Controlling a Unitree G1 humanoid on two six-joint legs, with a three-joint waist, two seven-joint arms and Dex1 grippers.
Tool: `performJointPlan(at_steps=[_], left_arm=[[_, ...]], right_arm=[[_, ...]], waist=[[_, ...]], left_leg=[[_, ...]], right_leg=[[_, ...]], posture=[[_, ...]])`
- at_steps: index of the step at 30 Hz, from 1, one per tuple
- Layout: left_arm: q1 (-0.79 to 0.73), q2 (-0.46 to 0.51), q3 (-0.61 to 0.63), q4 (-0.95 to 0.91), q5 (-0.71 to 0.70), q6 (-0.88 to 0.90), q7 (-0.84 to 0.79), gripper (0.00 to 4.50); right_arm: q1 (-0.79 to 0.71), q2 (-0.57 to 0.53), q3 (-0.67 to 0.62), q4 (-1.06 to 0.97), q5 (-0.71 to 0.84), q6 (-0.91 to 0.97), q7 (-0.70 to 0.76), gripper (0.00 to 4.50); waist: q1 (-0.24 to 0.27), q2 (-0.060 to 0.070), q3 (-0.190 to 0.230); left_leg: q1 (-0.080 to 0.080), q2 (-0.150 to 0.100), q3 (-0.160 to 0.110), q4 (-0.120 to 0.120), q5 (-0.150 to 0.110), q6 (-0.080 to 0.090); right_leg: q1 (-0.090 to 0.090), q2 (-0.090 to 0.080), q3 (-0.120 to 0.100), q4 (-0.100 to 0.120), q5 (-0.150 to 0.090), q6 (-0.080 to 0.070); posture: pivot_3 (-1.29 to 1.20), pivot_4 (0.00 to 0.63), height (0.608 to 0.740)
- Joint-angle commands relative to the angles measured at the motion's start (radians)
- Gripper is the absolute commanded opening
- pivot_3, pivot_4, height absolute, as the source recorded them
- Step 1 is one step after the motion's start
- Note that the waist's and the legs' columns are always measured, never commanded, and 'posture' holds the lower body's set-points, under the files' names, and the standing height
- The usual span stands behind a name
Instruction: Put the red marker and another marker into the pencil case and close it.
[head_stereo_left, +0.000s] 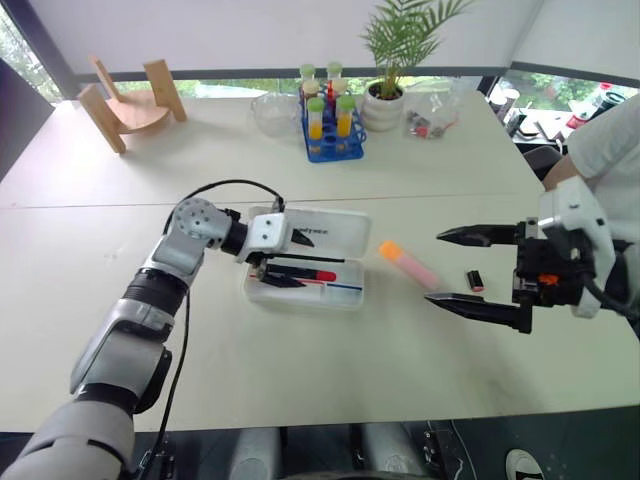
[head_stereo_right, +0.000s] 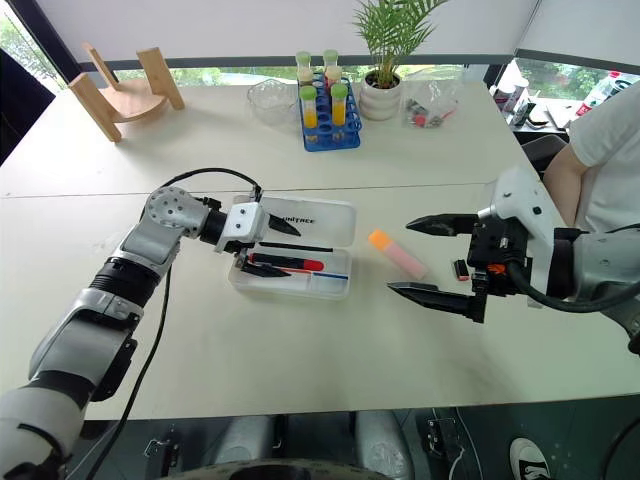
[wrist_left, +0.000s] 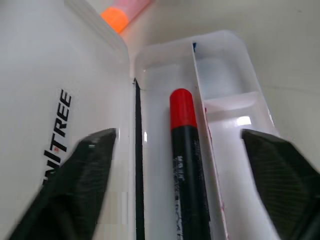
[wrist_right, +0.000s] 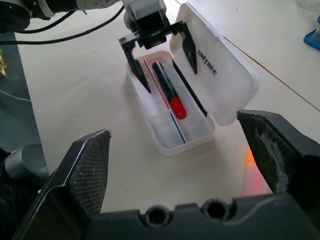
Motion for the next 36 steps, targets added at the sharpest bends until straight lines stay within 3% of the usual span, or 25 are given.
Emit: performJointPlan(at_steps=[1, 4, 8, 14, 19, 22, 27, 28, 32, 36], left_arm=[[0.052, 0.102, 0.143, -0.3, -0.234, 0.344, -0.011, 4.45], [0.156, 0.229, 0.253, -0.54, -0.418, 0.62, 0.016, 4.45], [0.372, 0.381, 0.447, -0.734, -0.573, 0.818, 0.07, 4.45], [0.648, 0.443, 0.685, -0.907, -0.628, 0.829, 0.14, 4.45], [0.742, 0.438, 0.766, -0.99, -0.662, 0.83, 0.213, 4.45], [0.755, 0.431, 0.769, -1.01, -0.672, 0.82, 0.257, 4.5], [0.758, 0.446, 0.777, -1.002, -0.682, 0.808, 0.271, 4.5], [0.759, 0.448, 0.783, -0.995, -0.68, 0.801, 0.268, 4.5], [0.775, 0.467, 0.805, -0.968, -0.663, 0.778, 0.254, 4.5], [0.782, 0.484, 0.817, -0.948, -0.667, 0.77, 0.248, 4.5]], right_arm=[[-0.02, 0.016, 0.106, 0.026, -0.115, -0.047, -0.075, 4.5], [-0.06, 0.065, 0.225, 0.096, -0.226, -0.068, -0.155, 4.5], [-0.148, 0.156, 0.359, 0.232, -0.313, -0.039, -0.22, 4.5], [-0.244, 0.25, 0.497, 0.407, -0.423, -0.008, -0.248, 4.5], [-0.29, 0.306, 0.57, 0.528, -0.49, -0.015, -0.225, 4.5], [-0.318, 0.334, 0.609, 0.613, -0.531, -0.019, -0.208, 3.6], [-0.344, 0.354, 0.603, 0.652, -0.562, -0.027, -0.187, 1.04], [-0.344, 0.344, 0.596, 0.636, -0.559, -0.029, -0.172, 0.83], [-0.327, 0.262, 0.531, 0.504, -0.512, -0.042, -0.074, 0.84], [-0.312, 0.162, 0.445, 0.296, -0.356, 0.009, 0.079, 0.84]], waist=[[-0.004, 0.001, 0.0], [-0.013, 0.002, 0.001], [-0.024, 0.004, 0.003], [-0.011, 0.004, 0.004], [0.006, 0.004, 0.004], [0.004, 0.004, 0.004], [0.003, 0.004, 0.004], [0.002, 0.004, 0.004], [0.003, 0.006, 0.005], [0.005, 0.01, 0.008]], left_leg=[[0.0, 0.001, 0.0, 0.0, 0.0, 0.0], [0.001, 0.001, 0.0, -0.001, 0.0, 0.0], [0.001, 0.0, 0.0, 0.0, 0.001, -0.001], [0.002, 0.0, 0.0, -0.001, 0.001, -0.001], [0.002, 0.0, 0.001, -0.001, 0.001, -0.001], [0.002, 0.0, 0.001, -0.001, 0.001, -0.001], [0.003, 0.0, 0.001, -0.001, 0.001, -0.001], [0.003, 0.0, 0.001, -0.001, 0.001, -0.001], [0.002, 0.0, 0.001, -0.002, 0.001, -0.001], [0.002, 0.0, 0.001, -0.002, 0.001, -0.001]], right_leg=[[0.0, 0.0, 0.0, 0.001, 0.0, 0.0], [-0.001, 0.0, 0.001, 0.002, -0.001, 0.0], [-0.001, -0.001, 0.001, 0.002, -0.001, 0.0], [0.0, -0.001, 0.001, 0.003, -0.001, 0.0], [0.0, -0.002, 0.001, 0.002, -0.001, 0.0], [0.0, -0.002, 0.001, 0.002, -0.001, 0.0], [0.001, -0.001, 0.001, 0.002, -0.001, 0.0], [0.001, -0.001, 0.001, 0.002, -0.001, 0.0], [-0.001, -0.001, 0.001, 0.002, -0.001, 0.0], [-0.001, -0.002, 0.001, 0.002, -0.001, 0.0]], posture=[[0.0, 0.15, 0.74], [0.0, 0.15, 0.74], [0.0, 0.15, 0.74], [0.0, 0.15, 0.74], [0.0, 0.15, 0.74], [0.0, 0.15, 0.74], [0.0, 0.15, 0.74], [0.0, 0.15, 0.74], [0.0, 0.15, 0.74], [0.0, 0.15, 0.74]])
